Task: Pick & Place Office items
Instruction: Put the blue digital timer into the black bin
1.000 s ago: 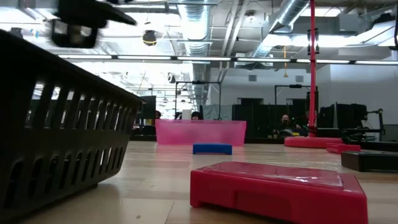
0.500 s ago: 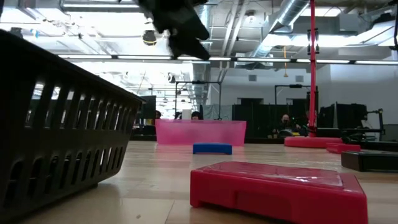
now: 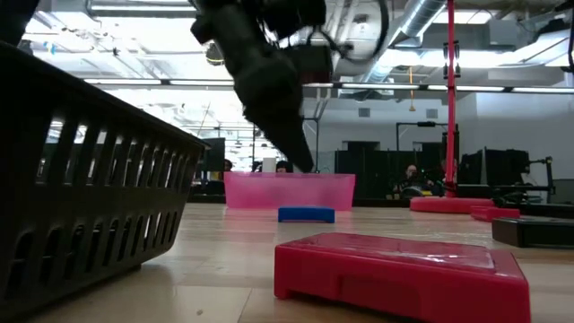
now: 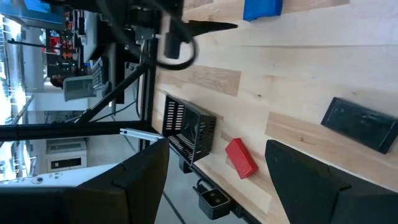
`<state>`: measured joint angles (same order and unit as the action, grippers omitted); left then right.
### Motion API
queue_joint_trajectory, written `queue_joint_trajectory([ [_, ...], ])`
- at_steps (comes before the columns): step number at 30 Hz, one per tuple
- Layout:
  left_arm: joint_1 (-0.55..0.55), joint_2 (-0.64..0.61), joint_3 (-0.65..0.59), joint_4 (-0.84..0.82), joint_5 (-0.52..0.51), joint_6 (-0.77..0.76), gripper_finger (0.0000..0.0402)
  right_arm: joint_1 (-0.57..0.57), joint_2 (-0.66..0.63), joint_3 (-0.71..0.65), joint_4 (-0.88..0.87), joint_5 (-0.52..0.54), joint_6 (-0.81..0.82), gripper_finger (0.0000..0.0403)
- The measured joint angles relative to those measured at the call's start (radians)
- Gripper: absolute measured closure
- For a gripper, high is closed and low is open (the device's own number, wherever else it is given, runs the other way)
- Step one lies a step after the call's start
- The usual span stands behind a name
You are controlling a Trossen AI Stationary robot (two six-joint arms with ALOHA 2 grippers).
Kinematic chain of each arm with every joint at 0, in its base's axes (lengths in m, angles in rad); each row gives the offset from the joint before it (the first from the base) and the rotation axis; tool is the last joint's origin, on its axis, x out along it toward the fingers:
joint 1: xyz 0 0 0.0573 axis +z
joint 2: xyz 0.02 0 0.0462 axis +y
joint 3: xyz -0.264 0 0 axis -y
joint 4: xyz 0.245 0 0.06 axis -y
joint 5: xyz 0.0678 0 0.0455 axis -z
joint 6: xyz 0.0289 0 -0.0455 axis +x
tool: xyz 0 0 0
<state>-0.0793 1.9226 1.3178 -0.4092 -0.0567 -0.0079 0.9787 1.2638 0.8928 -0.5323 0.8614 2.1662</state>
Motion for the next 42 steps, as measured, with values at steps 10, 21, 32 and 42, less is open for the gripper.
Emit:
queue_joint_trajectory([
  [10, 0.001, 0.077, -0.001, -0.001, -0.004, -0.005, 0.0078, 0.003, 0.000, 0.000, -0.006, 0.000, 0.000, 0.0143],
  [21, 0.015, 0.089, -0.037, 0.024, -0.062, -0.061, 0.0116, 0.003, 0.000, 0.000, -0.006, 0.000, 0.000, 0.0143],
  [32, 0.014, 0.082, -0.089, 0.070, 0.009, -0.106, 0.0175, 0.003, 0.000, 0.000, -0.006, 0.000, -0.003, 0.0143],
  [42, 0.017, 0.068, -0.098, 0.091, 0.022, -0.158, 0.0251, 0.003, 0.000, 0.000, 0.000, 0.000, 0.000, 0.0143],
])
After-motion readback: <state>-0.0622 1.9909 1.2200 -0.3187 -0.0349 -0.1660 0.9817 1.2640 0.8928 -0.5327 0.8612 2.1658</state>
